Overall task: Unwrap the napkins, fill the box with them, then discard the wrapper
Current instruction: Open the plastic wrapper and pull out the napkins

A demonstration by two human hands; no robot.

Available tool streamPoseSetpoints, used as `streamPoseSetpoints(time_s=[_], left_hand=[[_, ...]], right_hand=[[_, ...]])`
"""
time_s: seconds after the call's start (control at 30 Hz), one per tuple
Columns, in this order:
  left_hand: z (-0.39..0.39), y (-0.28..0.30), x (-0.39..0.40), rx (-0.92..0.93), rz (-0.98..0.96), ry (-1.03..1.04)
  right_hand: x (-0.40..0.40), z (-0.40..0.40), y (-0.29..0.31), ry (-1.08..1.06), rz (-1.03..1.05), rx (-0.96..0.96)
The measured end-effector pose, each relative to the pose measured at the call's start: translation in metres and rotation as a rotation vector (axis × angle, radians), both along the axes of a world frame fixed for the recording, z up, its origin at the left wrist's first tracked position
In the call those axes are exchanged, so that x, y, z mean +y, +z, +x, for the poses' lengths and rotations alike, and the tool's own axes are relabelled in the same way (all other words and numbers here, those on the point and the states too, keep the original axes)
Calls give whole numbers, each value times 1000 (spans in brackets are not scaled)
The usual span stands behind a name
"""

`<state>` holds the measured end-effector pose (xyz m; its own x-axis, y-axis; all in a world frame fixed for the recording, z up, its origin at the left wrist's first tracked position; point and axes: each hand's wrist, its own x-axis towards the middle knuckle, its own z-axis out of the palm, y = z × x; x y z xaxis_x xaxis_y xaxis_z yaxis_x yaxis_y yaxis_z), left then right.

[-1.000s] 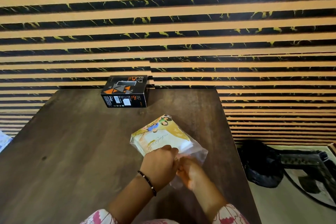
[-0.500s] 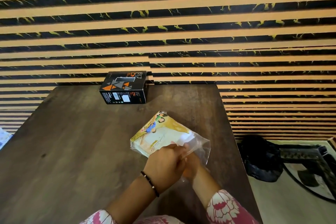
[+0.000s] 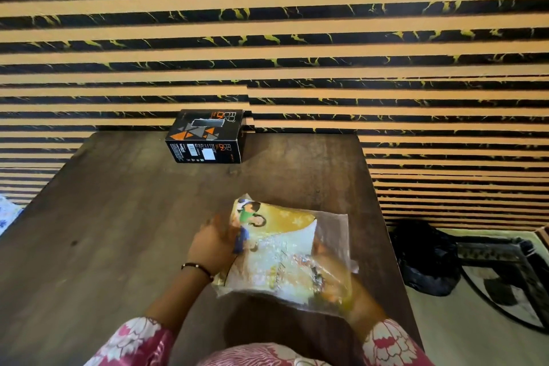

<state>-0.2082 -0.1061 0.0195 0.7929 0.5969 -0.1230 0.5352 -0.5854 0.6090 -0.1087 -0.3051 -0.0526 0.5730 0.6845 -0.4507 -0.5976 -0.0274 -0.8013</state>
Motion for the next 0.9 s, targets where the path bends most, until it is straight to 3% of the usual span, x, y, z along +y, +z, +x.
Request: streamPoseSetpoints(time_s=[0.1, 0.27, 0.53, 0.7, 0.9], left_hand=[[-11, -2, -4, -89, -438, 269], [-26, -16, 17, -229, -422, 470], [-85, -36, 56, -187, -350, 756], [-96, -38, 53, -174, -424, 960], [-103, -42, 37, -176, -435, 968]], right_hand=[[-15, -6, 19, 26, -60, 48], [-26, -4, 31, -23, -89, 182], [-67, 13, 43, -91, -165, 243], [-62, 2, 34, -409, -1, 343], [-29, -22, 31, -727, 127, 439]])
